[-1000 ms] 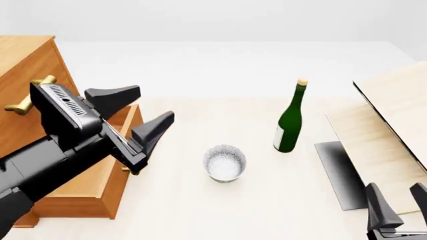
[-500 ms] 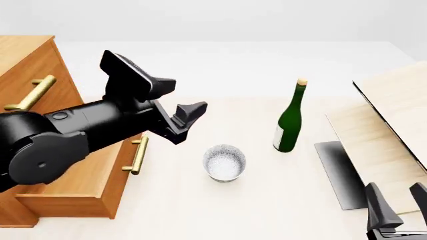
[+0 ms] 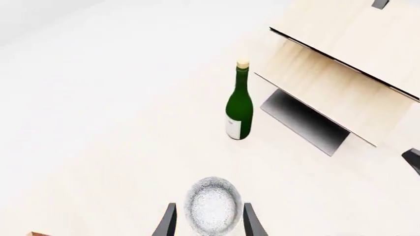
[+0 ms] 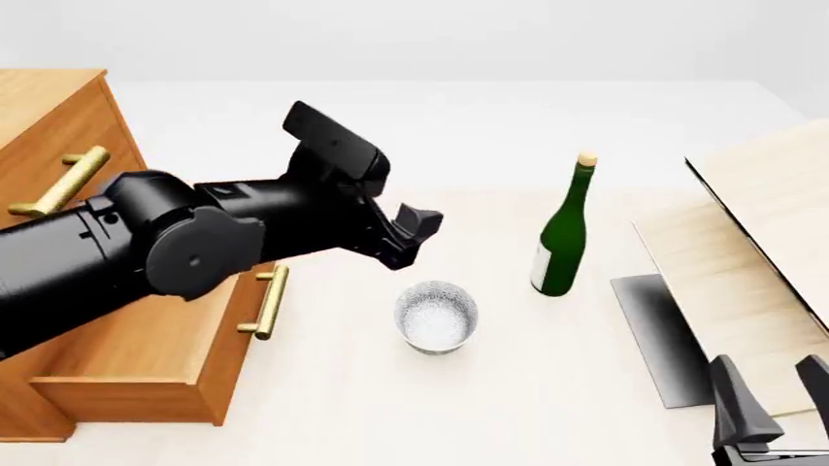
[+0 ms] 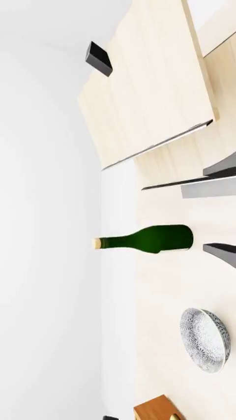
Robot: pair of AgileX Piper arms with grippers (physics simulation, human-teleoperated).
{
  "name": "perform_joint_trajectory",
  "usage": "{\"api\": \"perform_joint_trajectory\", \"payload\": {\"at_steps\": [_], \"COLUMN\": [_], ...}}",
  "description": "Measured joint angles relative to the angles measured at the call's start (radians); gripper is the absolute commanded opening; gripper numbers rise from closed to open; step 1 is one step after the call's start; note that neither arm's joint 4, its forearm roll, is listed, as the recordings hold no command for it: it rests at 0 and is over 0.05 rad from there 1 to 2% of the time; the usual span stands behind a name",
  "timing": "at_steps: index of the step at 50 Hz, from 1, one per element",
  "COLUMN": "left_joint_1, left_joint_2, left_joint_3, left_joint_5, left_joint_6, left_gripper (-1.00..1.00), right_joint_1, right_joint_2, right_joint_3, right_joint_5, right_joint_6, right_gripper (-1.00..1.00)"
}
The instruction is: Put the bowl in the bottom drawer of the cabinet.
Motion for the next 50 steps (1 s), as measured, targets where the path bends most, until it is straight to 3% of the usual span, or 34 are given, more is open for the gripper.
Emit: {"api": "perform_joint_trajectory", "payload": {"at_steps": [31, 50], "left_joint_1": [-0.063, -0.107], "left_joint_2": [0.208, 0.301], "left_joint_3": [-0.126, -0.156], "left_joint_5": [0.049, 0.038], "left_joint_6": [-0.058, -0.108], "left_gripper": [1.0, 1.0], "right_joint_1": [0.0, 0.0], "right_joint_2": [0.0, 0.0], "right_joint_3": [0.0, 0.0], "right_joint_5": [0.0, 0.0], "right_joint_6": [0.0, 0.0], "right_gripper": [1.0, 1.0]}}
